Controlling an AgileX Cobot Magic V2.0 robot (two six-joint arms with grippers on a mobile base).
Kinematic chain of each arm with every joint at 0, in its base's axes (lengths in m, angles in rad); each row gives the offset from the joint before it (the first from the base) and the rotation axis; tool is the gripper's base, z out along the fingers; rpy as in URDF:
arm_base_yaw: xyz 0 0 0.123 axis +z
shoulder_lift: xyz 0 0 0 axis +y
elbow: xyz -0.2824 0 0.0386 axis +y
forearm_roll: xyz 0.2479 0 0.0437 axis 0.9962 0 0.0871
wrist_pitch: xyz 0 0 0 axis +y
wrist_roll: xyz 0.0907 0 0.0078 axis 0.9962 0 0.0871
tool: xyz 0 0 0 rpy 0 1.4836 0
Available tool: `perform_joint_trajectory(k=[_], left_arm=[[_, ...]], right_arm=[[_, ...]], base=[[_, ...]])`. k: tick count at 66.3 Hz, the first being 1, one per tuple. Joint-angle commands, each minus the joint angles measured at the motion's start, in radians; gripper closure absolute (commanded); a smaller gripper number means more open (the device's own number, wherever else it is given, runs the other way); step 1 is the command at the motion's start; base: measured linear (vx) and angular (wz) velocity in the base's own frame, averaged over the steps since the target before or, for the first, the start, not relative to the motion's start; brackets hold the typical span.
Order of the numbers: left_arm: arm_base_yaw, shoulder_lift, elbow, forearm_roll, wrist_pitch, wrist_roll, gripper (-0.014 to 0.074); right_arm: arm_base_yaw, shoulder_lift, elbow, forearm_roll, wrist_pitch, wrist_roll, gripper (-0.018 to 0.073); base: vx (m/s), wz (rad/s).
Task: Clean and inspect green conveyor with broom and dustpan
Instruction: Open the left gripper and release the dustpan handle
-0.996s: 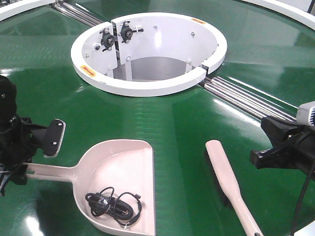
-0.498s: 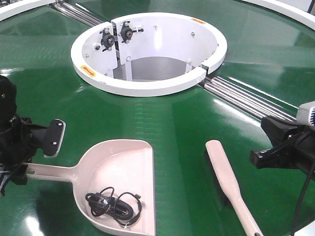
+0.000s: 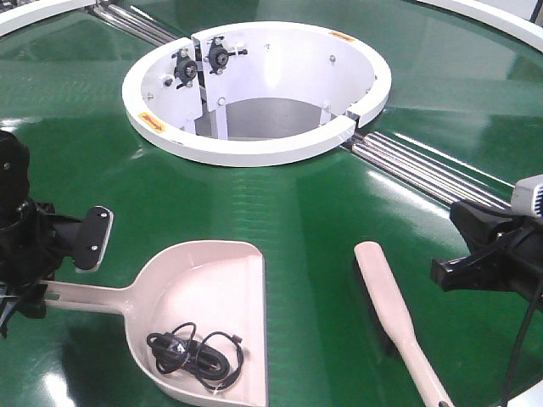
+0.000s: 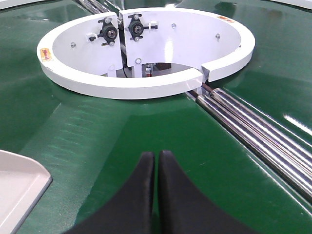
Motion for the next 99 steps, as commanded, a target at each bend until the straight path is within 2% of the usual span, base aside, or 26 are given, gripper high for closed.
perform_joint_trajectory(k=[1,13,27,38,46,59,79,88,99], left_arm=[[-0.008,-0.035,-0.027,0.020,0.017,-0.001,0.0591],[-0.008,-0.035,-0.027,0.021,0.018,-0.001,0.0503],[-0.008,-0.035,-0.027,0.025,0.016,-0.010,0.0287],[-0.008,-0.036,-0.027,0.025,0.007,-0.131,0.0107],[-0.008,-0.039,-0.027,0.025,0.005,-0.184,0.0051],[-0.008,-0.092,-0.027,0.022,0.000,-0.184,0.0047],[-0.008,-0.258,-0.027,-0.051,0.000,-0.205,0.0072],[-0.008,-0.338,-0.051,-0.106,-0.101,-0.308,0.0155],[-0.008,-0.405,-0.132,-0.125,-0.260,-0.571,0.0355]], right_arm=[[-0.005,-0.012,-0.028,-0.005,-0.083,-0.005,0.0569],[-0.005,-0.012,-0.028,-0.005,-0.083,-0.005,0.0569],[-0.005,-0.012,-0.028,-0.005,-0.083,-0.005,0.0569],[-0.005,-0.012,-0.028,-0.005,-0.083,-0.005,0.0569],[-0.005,-0.012,-0.028,-0.005,-0.083,-0.005,0.0569],[-0.003,-0.012,-0.028,-0.005,-0.083,-0.005,0.0569],[-0.003,-0.012,-0.028,-0.005,-0.082,-0.001,0.0569],[-0.003,-0.012,-0.028,-0.002,-0.097,0.002,0.0569],[-0.003,-0.014,-0.042,-0.002,-0.121,0.002,0.0568]], base=[[0.00,0.00],[0.00,0.00],[0.00,0.00],[0.00,0.00],[0.00,0.00],[0.00,0.00],[0.00,0.00],[0.00,0.00],[0.00,0.00]])
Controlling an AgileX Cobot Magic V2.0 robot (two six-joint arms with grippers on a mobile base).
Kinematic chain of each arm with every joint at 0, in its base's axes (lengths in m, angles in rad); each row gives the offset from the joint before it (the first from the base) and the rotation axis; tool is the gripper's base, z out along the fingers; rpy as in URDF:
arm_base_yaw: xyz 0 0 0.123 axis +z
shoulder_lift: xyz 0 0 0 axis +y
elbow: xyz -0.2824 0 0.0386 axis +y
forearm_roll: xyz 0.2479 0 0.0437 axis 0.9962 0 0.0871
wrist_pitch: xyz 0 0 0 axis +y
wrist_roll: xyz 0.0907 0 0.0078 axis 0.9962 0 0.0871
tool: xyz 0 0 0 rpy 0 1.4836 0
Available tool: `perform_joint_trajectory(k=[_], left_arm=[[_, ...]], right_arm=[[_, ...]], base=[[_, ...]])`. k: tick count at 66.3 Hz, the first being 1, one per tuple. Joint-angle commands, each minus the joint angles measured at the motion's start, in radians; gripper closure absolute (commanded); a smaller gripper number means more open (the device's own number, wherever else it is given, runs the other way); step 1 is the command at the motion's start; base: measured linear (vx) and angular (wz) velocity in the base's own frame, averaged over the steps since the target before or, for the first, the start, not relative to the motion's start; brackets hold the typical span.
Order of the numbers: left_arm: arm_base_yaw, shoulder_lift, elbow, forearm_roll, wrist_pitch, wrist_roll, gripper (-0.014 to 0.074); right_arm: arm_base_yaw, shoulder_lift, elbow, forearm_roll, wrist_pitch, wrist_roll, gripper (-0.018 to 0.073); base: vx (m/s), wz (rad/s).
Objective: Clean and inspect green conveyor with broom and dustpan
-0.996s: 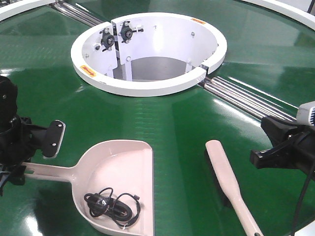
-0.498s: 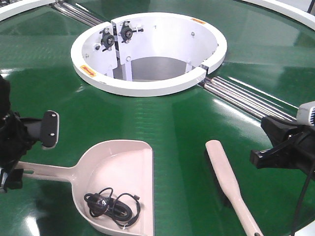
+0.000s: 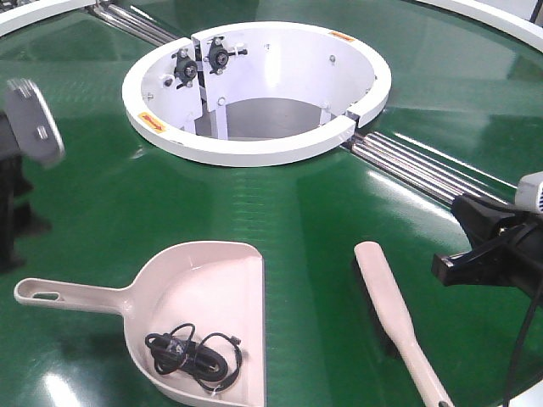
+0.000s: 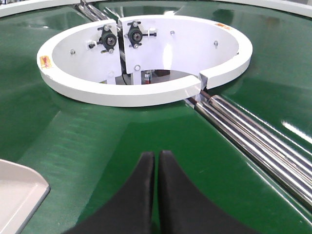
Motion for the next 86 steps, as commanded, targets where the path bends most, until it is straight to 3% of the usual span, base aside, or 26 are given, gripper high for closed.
perform_joint_trajectory(k=[1,11,20,25,41,51,63,86], left_arm=[[-0.008,-0.060,-0.073,-0.016,-0.131,-0.163,0.0375],[-0.008,-0.115,-0.102,-0.028,-0.265,-0.304,0.0622],[-0.007,-0.160,-0.099,-0.058,-0.361,-0.472,0.0620],[-0.007,-0.194,-0.074,-0.092,-0.417,-0.508,0.0621],[-0.007,-0.405,0.288,-0.265,-0.743,-0.479,0.0621],[-0.007,-0.536,0.509,-0.275,-0.871,-0.479,0.0621],[-0.007,-0.627,0.572,-0.275,-0.890,-0.480,0.0621],[-0.007,-0.635,0.572,-0.275,-0.885,-0.480,0.0619]], right_arm=[[-0.003,-0.017,-0.044,-0.003,-0.091,0.001,0.0567],[-0.003,-0.059,-0.083,0.006,-0.102,0.001,0.0564],[-0.003,-0.100,-0.104,0.054,-0.074,0.001,0.0564],[-0.003,-0.113,-0.103,0.063,-0.038,0.001,0.0564],[-0.003,-0.116,-0.103,0.062,-0.001,-0.003,0.0564],[-0.003,-0.116,-0.103,0.063,0.010,-0.003,0.0564],[-0.003,-0.116,-0.103,0.063,0.009,-0.003,0.0564],[-0.003,-0.116,-0.103,0.063,0.009,-0.003,0.0564]], base=[[0.00,0.00],[0.00,0.00],[0.00,0.00],[0.00,0.00],[0.00,0.00],[0.00,0.00],[0.00,0.00],[0.00,0.00]])
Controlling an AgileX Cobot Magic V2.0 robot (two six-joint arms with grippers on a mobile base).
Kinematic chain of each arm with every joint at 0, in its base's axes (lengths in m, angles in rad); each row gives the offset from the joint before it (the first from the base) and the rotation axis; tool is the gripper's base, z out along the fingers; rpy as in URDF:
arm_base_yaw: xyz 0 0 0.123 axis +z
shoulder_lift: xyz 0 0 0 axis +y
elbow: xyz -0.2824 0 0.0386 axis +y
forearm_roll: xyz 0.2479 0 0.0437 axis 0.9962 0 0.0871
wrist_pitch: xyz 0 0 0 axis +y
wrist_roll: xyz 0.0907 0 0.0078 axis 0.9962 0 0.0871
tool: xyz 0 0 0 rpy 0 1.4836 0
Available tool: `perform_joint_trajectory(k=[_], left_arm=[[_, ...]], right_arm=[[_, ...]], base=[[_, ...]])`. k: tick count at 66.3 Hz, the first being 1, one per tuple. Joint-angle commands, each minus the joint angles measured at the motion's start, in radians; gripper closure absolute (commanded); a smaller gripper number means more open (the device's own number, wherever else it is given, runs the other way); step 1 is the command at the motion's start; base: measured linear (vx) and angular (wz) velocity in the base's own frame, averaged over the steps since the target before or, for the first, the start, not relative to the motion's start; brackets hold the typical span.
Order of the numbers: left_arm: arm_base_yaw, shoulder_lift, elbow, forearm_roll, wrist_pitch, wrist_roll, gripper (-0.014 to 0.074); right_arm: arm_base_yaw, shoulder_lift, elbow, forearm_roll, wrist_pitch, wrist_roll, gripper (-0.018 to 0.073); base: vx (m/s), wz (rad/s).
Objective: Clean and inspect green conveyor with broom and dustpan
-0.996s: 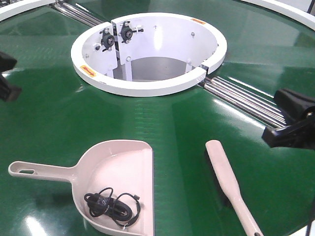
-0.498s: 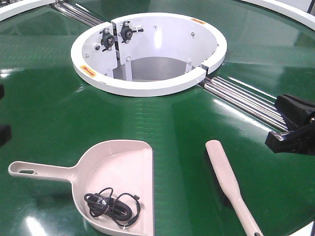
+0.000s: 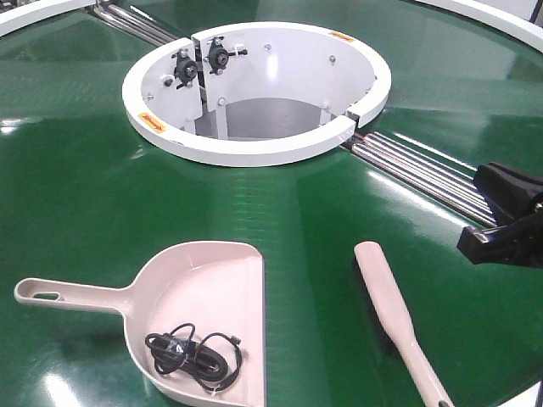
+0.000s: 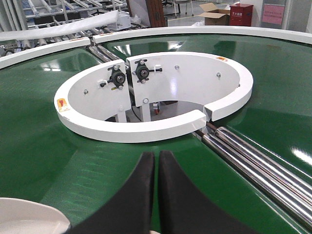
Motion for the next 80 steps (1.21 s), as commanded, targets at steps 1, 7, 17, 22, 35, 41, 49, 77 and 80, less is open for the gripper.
perform_joint_trajectory(k=[1,7,17,22,35,41,49,77,80], left_arm=[[-0.007,-0.001,-0.024,-0.016,-0.074,-0.003,0.0619],[-0.007,-0.001,-0.024,-0.016,-0.074,-0.003,0.0619],[-0.007,-0.006,-0.024,-0.011,-0.070,-0.004,0.0619],[-0.002,-0.027,-0.024,0.049,-0.060,-0.022,0.0619],[0.061,-0.148,0.069,0.207,-0.052,-0.258,0.0619],[0.097,-0.232,0.150,0.210,-0.052,-0.266,0.0619],[0.141,-0.351,0.271,0.210,-0.053,-0.267,0.0619],[0.195,-0.674,0.640,0.194,-0.131,-0.276,0.0619],[0.195,-0.678,0.640,0.194,-0.130,-0.276,0.0619]], right_arm=[[-0.003,-0.008,-0.034,0.000,-0.068,-0.003,0.0564],[-0.003,-0.008,-0.034,0.000,-0.068,-0.003,0.0564],[-0.003,-0.008,-0.034,0.000,-0.068,-0.003,0.0564],[-0.003,-0.008,-0.034,0.000,-0.068,-0.003,0.0564],[-0.003,-0.008,-0.034,0.000,-0.068,-0.003,0.0564],[-0.003,-0.008,-0.034,0.000,-0.068,-0.003,0.0564],[-0.003,-0.008,-0.034,0.000,-0.068,-0.003,0.0564],[-0.003,-0.008,-0.034,0.000,-0.068,-0.003,0.0564],[-0.003,-0.008,-0.034,0.000,-0.072,-0.003,0.0564]], base=[[0.00,0.00],[0.00,0.00],[0.00,0.00],[0.00,0.00],[0.00,0.00],[0.00,0.00],[0.00,0.00],[0.00,0.00],[0.00,0.00]])
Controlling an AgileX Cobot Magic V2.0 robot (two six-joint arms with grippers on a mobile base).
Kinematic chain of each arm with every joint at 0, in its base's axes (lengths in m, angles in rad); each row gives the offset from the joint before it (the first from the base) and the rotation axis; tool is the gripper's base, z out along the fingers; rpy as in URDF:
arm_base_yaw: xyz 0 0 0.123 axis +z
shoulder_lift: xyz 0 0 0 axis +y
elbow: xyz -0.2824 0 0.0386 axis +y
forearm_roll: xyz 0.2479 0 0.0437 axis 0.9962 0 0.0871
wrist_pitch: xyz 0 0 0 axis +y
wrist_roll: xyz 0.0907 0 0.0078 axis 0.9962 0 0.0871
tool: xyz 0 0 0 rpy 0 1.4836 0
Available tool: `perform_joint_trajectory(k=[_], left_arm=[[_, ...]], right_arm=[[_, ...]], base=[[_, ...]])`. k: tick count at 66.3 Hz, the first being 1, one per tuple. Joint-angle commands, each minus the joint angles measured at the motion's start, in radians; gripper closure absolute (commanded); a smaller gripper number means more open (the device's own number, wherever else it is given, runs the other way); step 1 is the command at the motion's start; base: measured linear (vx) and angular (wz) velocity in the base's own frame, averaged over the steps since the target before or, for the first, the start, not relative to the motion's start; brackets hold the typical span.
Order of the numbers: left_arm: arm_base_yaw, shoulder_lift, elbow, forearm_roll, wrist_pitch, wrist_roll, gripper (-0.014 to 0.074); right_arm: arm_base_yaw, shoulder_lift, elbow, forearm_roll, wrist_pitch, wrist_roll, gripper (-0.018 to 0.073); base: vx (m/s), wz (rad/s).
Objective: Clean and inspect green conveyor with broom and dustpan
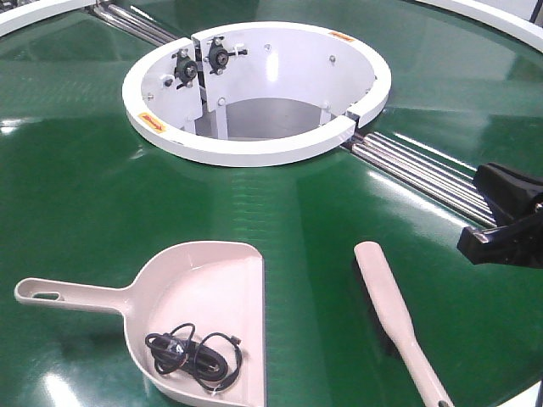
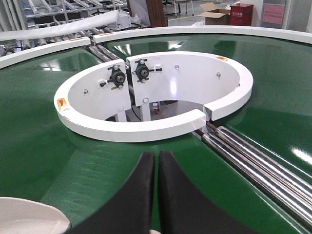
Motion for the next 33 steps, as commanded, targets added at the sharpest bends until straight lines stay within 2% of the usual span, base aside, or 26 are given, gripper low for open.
perform_joint_trajectory(k=[1,33], left_arm=[[0.001,-0.019,0.026,-0.013,-0.078,-0.010,0.0619],[0.001,-0.018,0.026,-0.014,-0.079,-0.010,0.0619]], right_arm=[[-0.003,-0.008,-0.034,0.000,-0.074,-0.003,0.0564],[-0.003,-0.008,-0.034,0.000,-0.071,-0.003,0.0564]], base=[[0.00,0.00],[0.00,0.00]])
